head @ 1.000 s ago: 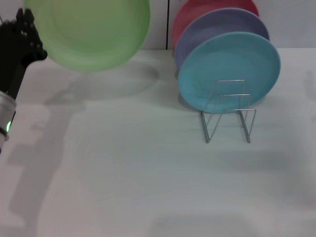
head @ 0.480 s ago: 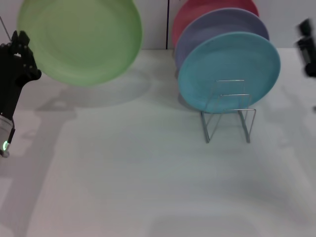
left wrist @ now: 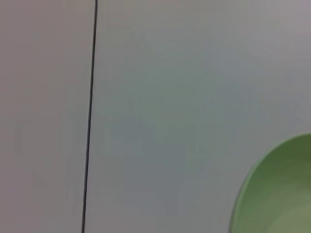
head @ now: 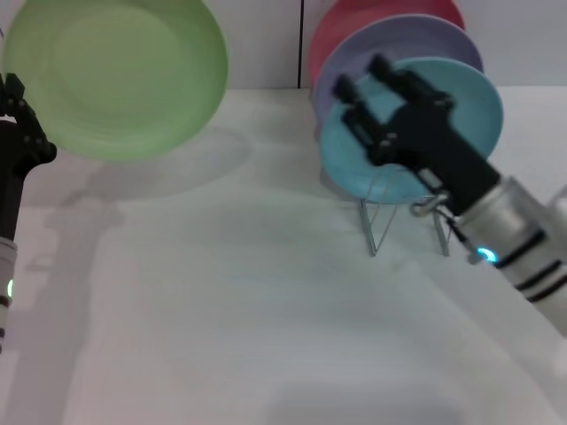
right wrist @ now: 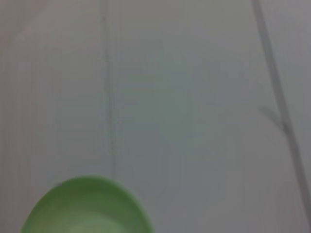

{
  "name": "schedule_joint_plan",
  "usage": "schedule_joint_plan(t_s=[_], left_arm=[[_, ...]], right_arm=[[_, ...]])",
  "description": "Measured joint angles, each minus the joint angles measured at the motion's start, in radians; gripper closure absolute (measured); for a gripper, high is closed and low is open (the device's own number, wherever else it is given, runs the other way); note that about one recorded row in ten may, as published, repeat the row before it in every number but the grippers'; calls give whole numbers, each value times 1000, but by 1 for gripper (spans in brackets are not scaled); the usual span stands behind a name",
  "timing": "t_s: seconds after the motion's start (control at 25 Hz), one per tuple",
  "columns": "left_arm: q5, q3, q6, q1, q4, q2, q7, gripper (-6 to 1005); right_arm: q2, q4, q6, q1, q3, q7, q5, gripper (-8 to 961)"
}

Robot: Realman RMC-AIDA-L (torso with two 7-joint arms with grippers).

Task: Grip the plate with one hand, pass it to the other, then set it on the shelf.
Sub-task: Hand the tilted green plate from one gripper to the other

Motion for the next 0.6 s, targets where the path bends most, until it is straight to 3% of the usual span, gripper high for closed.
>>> schedule_joint_plan(t_s=[0.2,0.6], left_arm=[[-61,86,57,-1,1,0,63,965],[-64,105,61,-2,7,0,54,965]], right_arm=[[3,43,117,70,15,1,-30,442],[6,126,289,145,158,-12,-32,442]])
